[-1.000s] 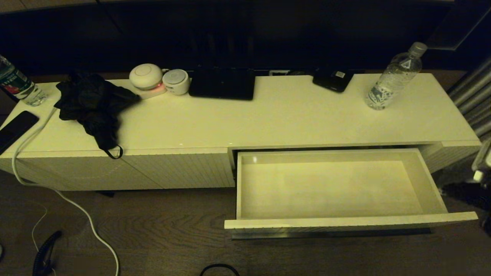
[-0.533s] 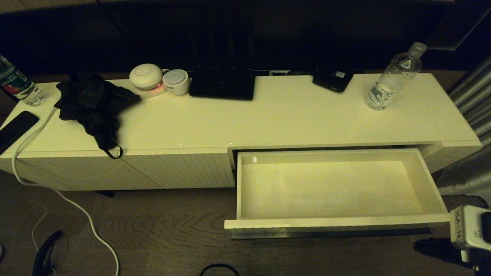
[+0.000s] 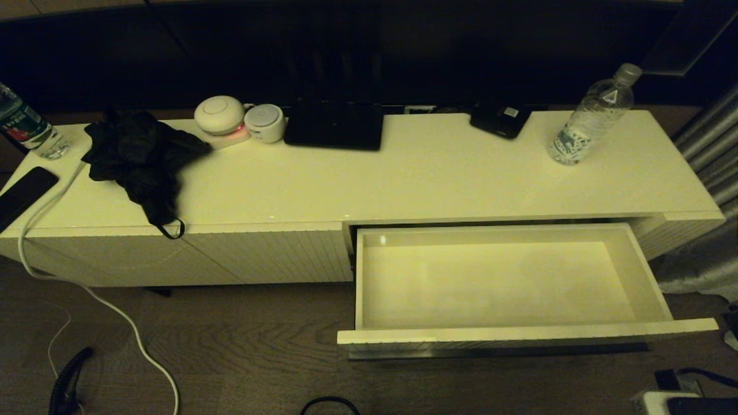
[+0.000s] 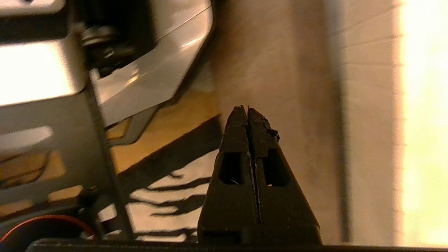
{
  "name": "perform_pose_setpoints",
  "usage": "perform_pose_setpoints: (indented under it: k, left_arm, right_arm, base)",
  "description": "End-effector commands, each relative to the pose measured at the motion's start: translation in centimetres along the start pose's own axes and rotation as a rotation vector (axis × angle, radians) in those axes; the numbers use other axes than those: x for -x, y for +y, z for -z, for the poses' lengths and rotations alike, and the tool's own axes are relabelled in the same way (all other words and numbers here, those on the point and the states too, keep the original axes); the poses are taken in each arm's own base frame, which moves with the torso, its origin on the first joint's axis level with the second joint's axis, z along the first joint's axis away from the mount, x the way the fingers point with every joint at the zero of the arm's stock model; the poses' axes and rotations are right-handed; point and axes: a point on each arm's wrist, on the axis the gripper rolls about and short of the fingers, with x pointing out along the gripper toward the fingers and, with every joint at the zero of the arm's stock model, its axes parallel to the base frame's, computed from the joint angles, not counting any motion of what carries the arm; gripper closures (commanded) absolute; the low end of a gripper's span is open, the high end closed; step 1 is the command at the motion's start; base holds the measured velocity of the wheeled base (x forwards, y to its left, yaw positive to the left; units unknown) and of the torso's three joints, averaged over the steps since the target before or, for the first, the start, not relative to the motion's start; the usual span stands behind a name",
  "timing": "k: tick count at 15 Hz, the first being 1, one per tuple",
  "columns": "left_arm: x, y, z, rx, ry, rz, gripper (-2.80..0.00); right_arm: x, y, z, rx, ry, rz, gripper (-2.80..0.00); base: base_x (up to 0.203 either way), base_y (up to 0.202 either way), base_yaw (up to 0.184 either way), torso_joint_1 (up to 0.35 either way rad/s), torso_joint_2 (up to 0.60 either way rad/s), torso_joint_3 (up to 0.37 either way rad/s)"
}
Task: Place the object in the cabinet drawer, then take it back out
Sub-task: Close the drawer
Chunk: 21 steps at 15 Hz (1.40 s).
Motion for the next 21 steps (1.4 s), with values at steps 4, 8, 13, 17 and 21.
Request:
perform_pose_setpoints:
  k: [4, 8, 13, 17, 21]
  left_arm:
    - [0.0, 0.0, 0.0, 0.001, -0.001, 0.0, 0.0]
    - [0.0, 0.0, 0.0, 0.001, -0.001, 0.0, 0.0]
    - [0.0, 0.0, 0.0, 0.001, -0.001, 0.0, 0.0]
    - [0.0, 0.0, 0.0, 0.001, -0.001, 0.0, 0.0]
    - [0.0, 0.0, 0.0, 0.001, -0.001, 0.0, 0.0]
  right_arm:
    - [-2.6, -0.6, 0.5, -0.03, 0.076, -0.105, 0.0]
    - [-4.0, -1.4, 0.9, -0.044, 0.207, -0.092, 0.0]
    - [-6.0, -3.6, 0.7, -0.085, 0.245, -0.003, 0.0]
    - [-6.3, -5.6, -0.4, -0.087, 0.211, 0.09, 0.0]
    - [-6.6, -6.6, -1.0, -0.069, 0.23, 0.154, 0.0]
  base:
    - [0.0, 0.0, 0.0, 0.0, 0.0, 0.0]
    - [0.0, 0.0, 0.0, 0.0, 0.0, 0.0]
    - [0.0, 0.0, 0.0, 0.0, 0.0, 0.0]
    - [0.0, 0.0, 0.0, 0.0, 0.0, 0.0]
    - [0.0, 0.0, 0.0, 0.0, 0.0, 0.0]
